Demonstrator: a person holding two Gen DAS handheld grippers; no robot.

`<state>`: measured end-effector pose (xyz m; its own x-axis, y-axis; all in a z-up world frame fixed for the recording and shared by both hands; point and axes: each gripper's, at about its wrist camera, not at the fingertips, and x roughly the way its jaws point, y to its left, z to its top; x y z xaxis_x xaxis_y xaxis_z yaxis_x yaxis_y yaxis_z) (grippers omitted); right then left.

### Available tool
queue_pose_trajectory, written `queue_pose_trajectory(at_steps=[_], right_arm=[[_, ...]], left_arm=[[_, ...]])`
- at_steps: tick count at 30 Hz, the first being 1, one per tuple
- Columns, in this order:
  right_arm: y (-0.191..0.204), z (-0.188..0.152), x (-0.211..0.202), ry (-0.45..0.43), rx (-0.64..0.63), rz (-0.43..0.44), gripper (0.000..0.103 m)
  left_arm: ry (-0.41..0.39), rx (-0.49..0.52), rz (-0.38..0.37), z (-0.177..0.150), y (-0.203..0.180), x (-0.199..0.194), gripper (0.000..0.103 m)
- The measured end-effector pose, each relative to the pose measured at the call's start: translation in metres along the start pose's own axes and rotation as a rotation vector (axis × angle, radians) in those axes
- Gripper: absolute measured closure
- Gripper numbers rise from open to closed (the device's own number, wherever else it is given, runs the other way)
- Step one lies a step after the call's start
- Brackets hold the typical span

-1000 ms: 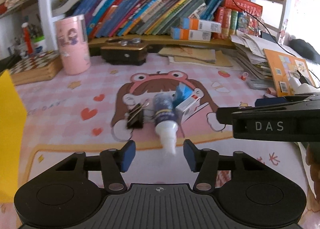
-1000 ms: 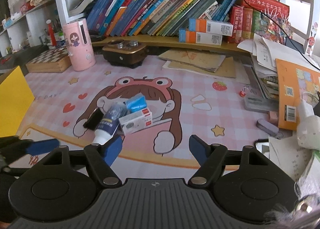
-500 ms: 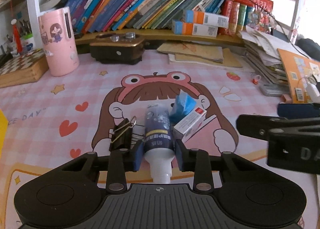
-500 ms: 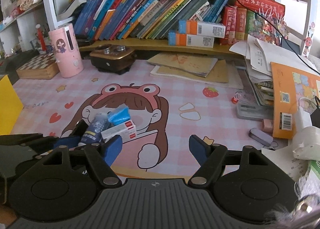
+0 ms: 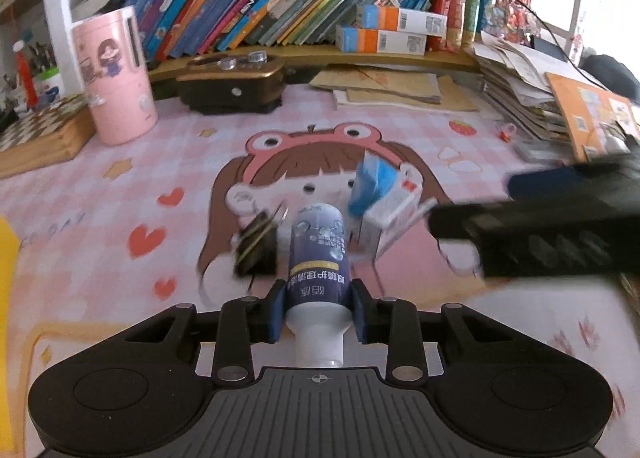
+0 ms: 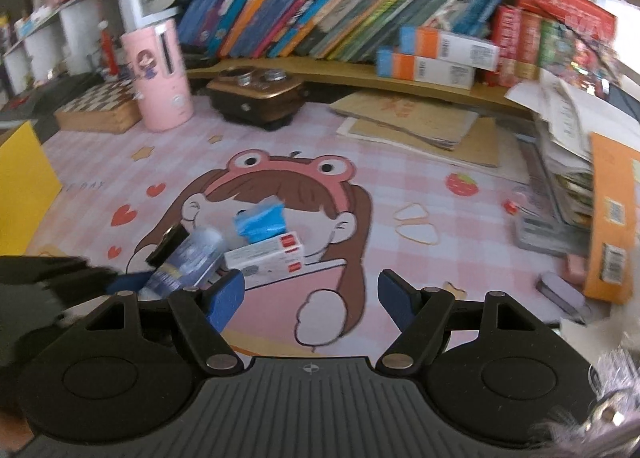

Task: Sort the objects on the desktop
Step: 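Close the right tool on the small white red-labelled box while the left tool holds the bottle, then carry the bottle and white box with both tools over the yellow box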

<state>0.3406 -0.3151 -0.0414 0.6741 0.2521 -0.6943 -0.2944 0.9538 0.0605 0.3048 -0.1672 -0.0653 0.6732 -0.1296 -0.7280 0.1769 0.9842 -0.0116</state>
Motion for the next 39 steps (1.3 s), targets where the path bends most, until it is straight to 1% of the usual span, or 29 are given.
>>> queue_pose_trajectory(at_steps=[2, 5, 10, 13, 15, 19, 26, 39], right_arm=[[0.003, 0.001, 0.010, 0.012, -0.042, 0.029, 0.030], [0.010, 0.004, 0.026, 0.027, -0.117, 0.069, 0.030], [0.016, 0.006, 0.047, 0.029, -0.200, 0.094, 0.031], [0.017, 0.007, 0.053, 0.040, -0.204, 0.105, 0.037], [0.017, 0.006, 0.056, 0.045, -0.202, 0.118, 0.050], [0.016, 0.007, 0.055, 0.043, -0.196, 0.123, 0.052], [0.024, 0.001, 0.027, 0.010, -0.150, 0.125, 0.052], [0.059, -0.027, -0.030, 0.034, -0.082, 0.117, 0.052]], left_arm=[[0.006, -0.011, -0.004, -0.010, 0.005, -0.014, 0.072], [0.008, -0.056, -0.009, -0.025, 0.015, -0.038, 0.072], [-0.006, -0.166, 0.010, -0.041, 0.032, -0.070, 0.072], [-0.023, -0.203, 0.032, -0.045, 0.040, -0.083, 0.072], [-0.033, -0.222, 0.041, -0.046, 0.045, -0.088, 0.072], [-0.055, -0.233, 0.048, -0.046, 0.049, -0.096, 0.072], [-0.082, -0.231, 0.035, -0.047, 0.050, -0.106, 0.072], [-0.120, -0.265, 0.014, -0.071, 0.060, -0.139, 0.072]])
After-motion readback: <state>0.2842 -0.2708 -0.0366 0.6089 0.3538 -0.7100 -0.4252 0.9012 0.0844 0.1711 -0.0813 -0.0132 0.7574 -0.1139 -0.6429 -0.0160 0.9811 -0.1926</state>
